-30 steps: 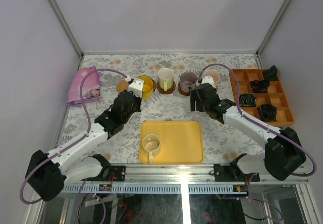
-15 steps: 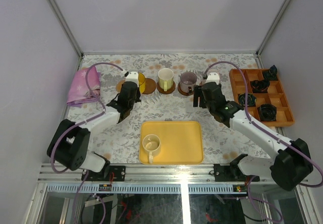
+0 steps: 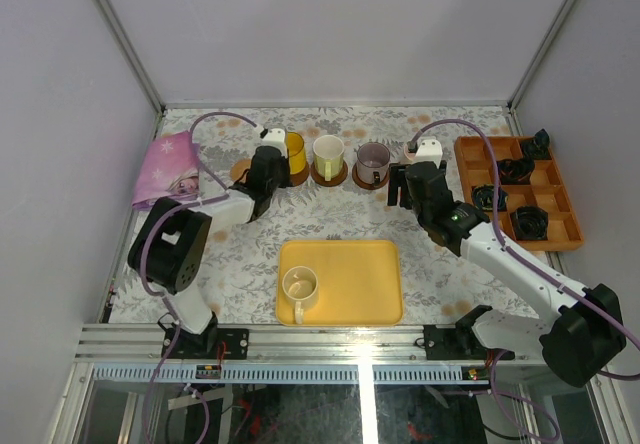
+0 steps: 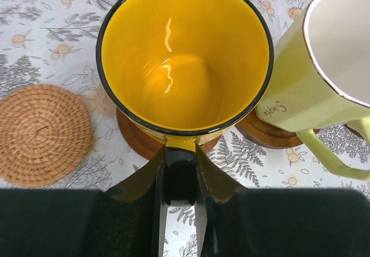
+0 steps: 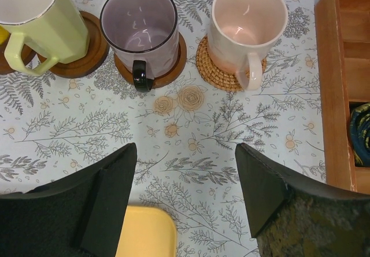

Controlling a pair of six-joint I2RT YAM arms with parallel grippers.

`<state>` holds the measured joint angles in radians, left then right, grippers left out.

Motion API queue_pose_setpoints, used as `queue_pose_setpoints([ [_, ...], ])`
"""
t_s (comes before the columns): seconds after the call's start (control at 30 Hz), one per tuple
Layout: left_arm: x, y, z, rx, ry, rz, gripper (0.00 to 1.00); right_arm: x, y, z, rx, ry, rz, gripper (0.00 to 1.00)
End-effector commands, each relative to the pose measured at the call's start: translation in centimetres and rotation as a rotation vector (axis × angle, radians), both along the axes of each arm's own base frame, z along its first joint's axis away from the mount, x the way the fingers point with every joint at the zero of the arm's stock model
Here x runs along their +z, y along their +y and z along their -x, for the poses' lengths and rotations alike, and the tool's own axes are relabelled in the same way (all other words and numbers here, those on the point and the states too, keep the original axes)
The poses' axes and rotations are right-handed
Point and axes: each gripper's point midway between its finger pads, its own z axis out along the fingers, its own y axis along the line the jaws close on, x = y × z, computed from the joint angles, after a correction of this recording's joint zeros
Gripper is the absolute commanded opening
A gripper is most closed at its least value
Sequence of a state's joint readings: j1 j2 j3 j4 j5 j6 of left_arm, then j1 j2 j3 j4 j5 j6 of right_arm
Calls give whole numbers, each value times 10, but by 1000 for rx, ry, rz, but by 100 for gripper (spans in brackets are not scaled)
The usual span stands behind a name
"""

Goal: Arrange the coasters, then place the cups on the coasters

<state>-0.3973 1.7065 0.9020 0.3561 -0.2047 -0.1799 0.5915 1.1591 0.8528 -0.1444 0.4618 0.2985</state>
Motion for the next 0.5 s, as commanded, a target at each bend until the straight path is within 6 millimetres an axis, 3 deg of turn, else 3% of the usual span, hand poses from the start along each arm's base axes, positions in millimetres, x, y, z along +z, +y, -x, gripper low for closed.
queue_pose_setpoints([
  [0.0, 49, -16, -38, -21, -179, 92, 18, 15, -7, -10, -41, -61, 9, 77],
  [0.47, 22, -12, -48, -11, -131, 75, 18, 8, -9, -8, -49, -42, 22, 77],
])
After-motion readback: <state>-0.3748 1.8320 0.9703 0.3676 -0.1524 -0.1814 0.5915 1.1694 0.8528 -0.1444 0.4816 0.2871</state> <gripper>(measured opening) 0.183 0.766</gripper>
